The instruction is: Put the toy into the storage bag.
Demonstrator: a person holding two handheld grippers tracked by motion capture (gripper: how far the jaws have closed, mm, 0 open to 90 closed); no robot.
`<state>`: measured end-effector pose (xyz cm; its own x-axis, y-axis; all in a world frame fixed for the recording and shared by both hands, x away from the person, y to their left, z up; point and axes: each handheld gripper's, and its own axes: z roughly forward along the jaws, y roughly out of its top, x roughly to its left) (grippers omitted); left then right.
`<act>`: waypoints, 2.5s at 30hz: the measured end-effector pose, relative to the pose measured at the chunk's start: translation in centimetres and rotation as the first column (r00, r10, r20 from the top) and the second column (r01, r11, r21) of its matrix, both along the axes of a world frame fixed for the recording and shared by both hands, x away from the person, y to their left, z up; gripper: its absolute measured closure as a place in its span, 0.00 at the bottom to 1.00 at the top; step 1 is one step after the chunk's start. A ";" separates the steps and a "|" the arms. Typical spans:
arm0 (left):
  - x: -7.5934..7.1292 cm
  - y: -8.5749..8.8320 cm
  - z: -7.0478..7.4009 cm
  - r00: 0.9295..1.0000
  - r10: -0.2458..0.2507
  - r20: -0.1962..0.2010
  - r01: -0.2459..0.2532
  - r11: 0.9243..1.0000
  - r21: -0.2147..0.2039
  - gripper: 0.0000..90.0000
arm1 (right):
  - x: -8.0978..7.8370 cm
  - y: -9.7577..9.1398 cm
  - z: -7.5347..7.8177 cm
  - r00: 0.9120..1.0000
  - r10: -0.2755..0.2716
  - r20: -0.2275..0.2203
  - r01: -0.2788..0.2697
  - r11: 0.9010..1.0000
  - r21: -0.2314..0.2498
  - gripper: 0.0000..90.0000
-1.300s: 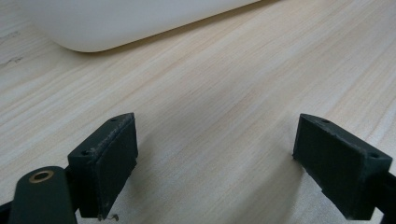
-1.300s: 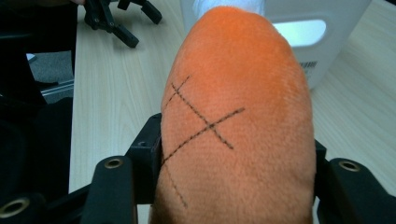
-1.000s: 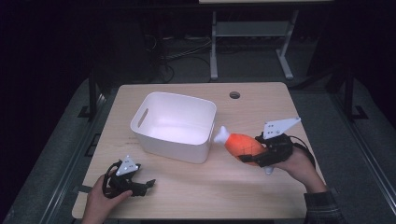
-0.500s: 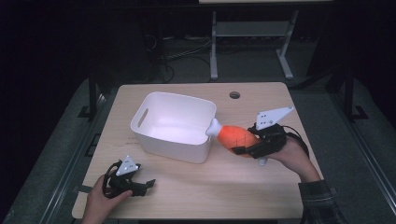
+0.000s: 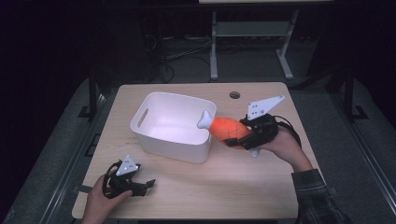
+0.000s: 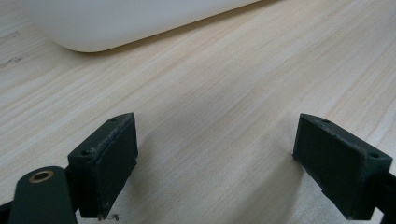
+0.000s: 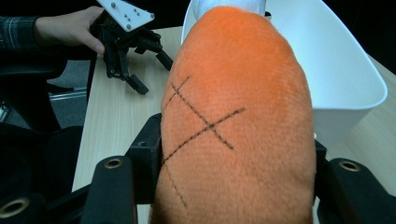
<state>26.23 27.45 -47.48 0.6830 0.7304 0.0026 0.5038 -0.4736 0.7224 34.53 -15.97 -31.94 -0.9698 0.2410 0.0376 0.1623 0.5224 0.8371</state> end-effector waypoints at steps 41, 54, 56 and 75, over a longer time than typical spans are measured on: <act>0.0 0.0 0.0 1.000 -0.001 0.001 0.001 1.000 0.000 0.14 | 4.3 8.8 2.6 0.996 0.094 0.000 -0.094 0.995 -0.034 0.47; 0.0 0.0 0.0 1.000 -0.001 0.000 0.001 1.000 -0.001 0.14 | 5.2 12.1 2.2 0.995 0.102 -0.008 -0.102 0.994 -0.044 0.47; 0.0 0.0 0.0 1.000 -0.001 0.001 0.001 1.000 0.000 0.14 | 5.3 12.6 1.9 0.995 0.098 -0.016 -0.098 0.994 -0.048 0.46; 0.0 0.0 0.0 1.000 -0.001 0.001 0.001 1.000 0.003 0.14 | 6.9 16.8 0.3 0.993 0.111 -0.045 -0.116 0.987 -0.114 0.46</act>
<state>26.25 27.46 -47.49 0.6838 0.7297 0.0056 0.5023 -0.4762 0.7218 41.45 0.85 -31.65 -0.9895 0.1345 0.0537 0.1274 0.6324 0.7641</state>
